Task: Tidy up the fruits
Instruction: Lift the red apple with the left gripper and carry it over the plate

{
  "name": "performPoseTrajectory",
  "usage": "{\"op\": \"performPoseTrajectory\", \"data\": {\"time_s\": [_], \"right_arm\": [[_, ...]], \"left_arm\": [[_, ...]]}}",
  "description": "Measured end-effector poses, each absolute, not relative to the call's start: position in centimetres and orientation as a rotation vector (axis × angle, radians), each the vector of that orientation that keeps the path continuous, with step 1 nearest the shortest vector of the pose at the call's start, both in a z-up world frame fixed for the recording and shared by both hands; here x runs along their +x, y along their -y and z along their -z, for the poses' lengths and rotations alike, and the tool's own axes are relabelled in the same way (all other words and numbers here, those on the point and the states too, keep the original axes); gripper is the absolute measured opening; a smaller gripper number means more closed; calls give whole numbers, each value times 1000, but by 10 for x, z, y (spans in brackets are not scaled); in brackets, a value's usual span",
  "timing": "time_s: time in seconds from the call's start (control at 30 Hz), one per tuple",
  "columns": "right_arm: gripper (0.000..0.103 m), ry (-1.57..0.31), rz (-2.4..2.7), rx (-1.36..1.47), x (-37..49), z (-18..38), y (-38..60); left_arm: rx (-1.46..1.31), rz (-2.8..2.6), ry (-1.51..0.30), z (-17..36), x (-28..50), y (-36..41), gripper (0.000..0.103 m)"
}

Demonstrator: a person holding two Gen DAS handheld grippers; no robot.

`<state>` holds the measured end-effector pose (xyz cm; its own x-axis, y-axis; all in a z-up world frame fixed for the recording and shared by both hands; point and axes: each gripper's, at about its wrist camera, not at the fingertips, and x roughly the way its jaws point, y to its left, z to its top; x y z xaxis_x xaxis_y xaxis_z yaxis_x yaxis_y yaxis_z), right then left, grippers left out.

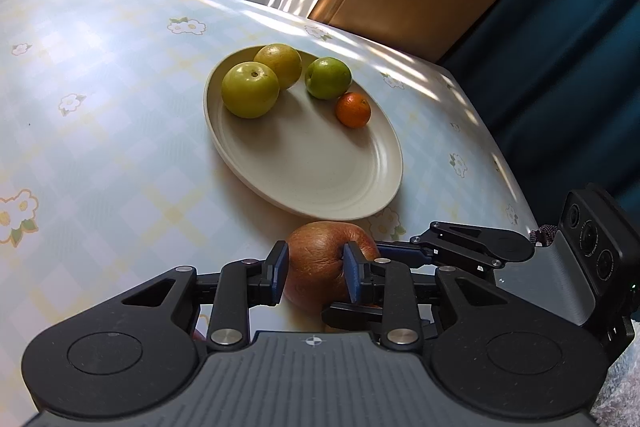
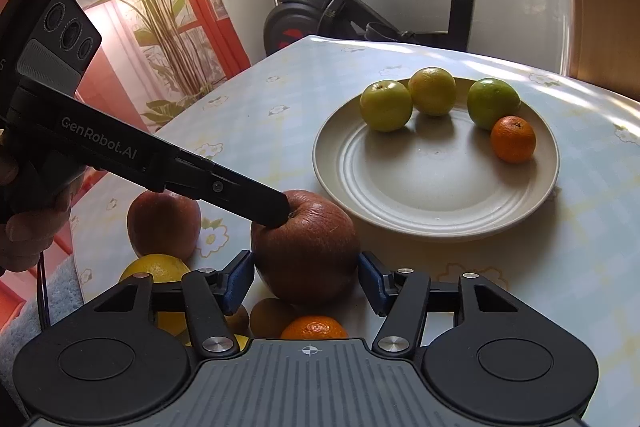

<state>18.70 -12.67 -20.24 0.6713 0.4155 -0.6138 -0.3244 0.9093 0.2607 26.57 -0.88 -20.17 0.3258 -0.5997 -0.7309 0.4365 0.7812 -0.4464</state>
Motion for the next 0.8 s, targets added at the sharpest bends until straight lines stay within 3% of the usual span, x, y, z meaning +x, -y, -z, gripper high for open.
{"op": "performPoseTrajectory", "data": {"time_s": [0.8], "right_arm": [[53,-598,-413,124,206,169,153]], "left_arm": [[-124,663,-925,157,276,27,30]]}}
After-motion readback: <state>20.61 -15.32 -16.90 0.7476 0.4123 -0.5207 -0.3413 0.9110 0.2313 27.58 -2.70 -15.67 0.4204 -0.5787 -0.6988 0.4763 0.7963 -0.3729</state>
